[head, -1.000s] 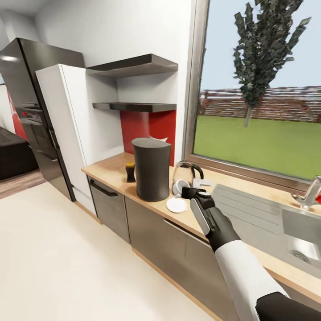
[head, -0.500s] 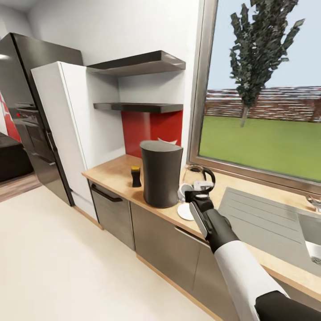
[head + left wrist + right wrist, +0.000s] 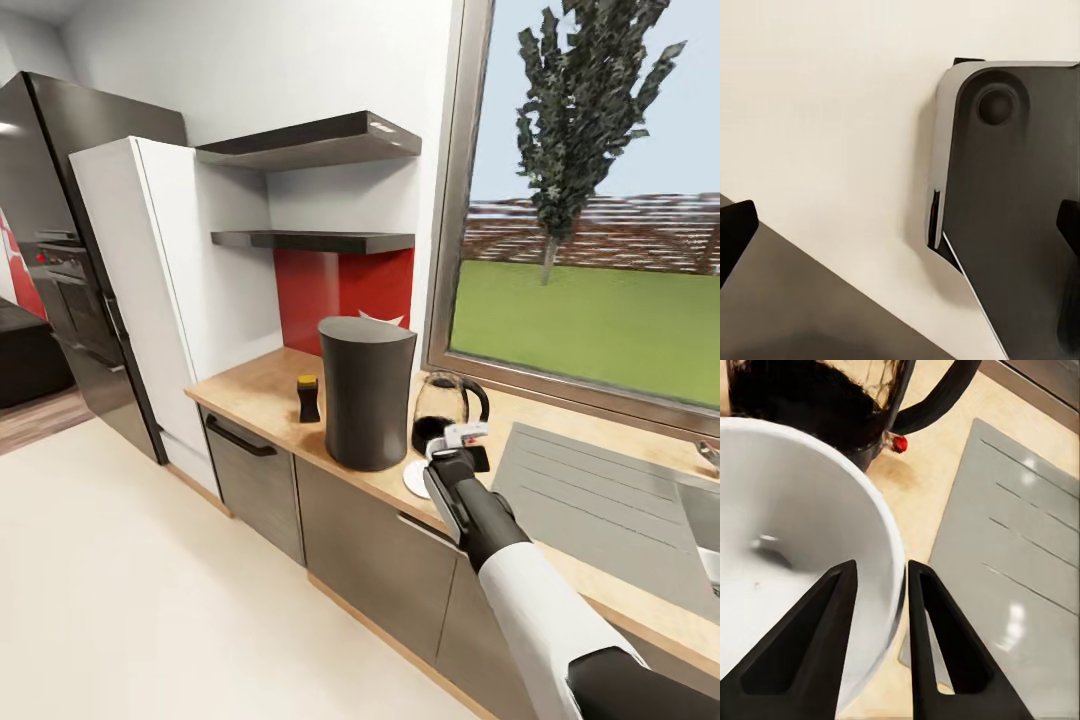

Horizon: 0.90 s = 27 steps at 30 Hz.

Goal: Set up a coffee station on the kitchen countertop: keep the coffee maker on the countertop, move the bottle of coffee from the kitchen shelf to the counter next to the coffee maker, place a paper coffee filter on top of the coffee maker, put the saucer next to the coffee maker with the coffee cup on the saucer, and place the electric kettle next to the coffee maker.

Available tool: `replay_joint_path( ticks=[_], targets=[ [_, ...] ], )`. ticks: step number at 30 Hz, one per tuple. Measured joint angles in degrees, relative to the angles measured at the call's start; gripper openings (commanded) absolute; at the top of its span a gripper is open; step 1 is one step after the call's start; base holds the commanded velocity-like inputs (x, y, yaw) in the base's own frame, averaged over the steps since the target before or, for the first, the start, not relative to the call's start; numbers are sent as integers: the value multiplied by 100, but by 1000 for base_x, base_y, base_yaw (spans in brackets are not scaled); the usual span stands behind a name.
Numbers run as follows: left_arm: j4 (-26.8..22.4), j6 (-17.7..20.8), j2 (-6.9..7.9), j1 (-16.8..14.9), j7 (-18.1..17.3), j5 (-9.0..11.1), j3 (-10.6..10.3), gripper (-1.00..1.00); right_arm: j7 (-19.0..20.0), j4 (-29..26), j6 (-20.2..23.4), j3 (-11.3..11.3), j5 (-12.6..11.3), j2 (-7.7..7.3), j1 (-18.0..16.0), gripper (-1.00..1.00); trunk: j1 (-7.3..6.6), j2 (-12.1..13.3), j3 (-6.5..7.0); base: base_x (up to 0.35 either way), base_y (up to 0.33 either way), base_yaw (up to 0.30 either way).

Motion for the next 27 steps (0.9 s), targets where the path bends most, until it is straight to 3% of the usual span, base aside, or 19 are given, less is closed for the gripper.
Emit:
replay_joint_path(
  ticks=[4, 10, 13, 17, 22, 27],
  targets=[
    [-1, 0, 0, 0, -5, 0, -9, 100, -14, 81, -5, 14, -9, 16, 0, -100, 0, 0, 0, 0, 0, 0],
    [-13, -1, 0, -1, -13, -38, -38, 100, 5, 220, -16, 274, -53, 43, 1, -100, 0, 0, 0, 0, 0, -41],
    [-15, -3, -1, -2, -18, -57, -59, 100, 4, 486, -16, 285, -55, 166, 1, -100, 0, 0, 0, 0, 0, -219],
    [-20, -8, 10, -2, -28, -64, -74, 100, 5, 857, -16, 287, -80, 166, 1, -100, 0, 0, 0, 0, 0, -263],
    [-17, -14, 10, -2, -25, -64, -88, 100, 18, 920, -12, 285, -302, 166, 1, -100, 0, 0, 0, 0, 0, -272],
    [-16, -9, 14, -2, -22, -64, -92, 100, 27, 891, -13, 286, -355, 166, 1, -100, -1, 0, 0, 35, 27, -250]
  ],
)
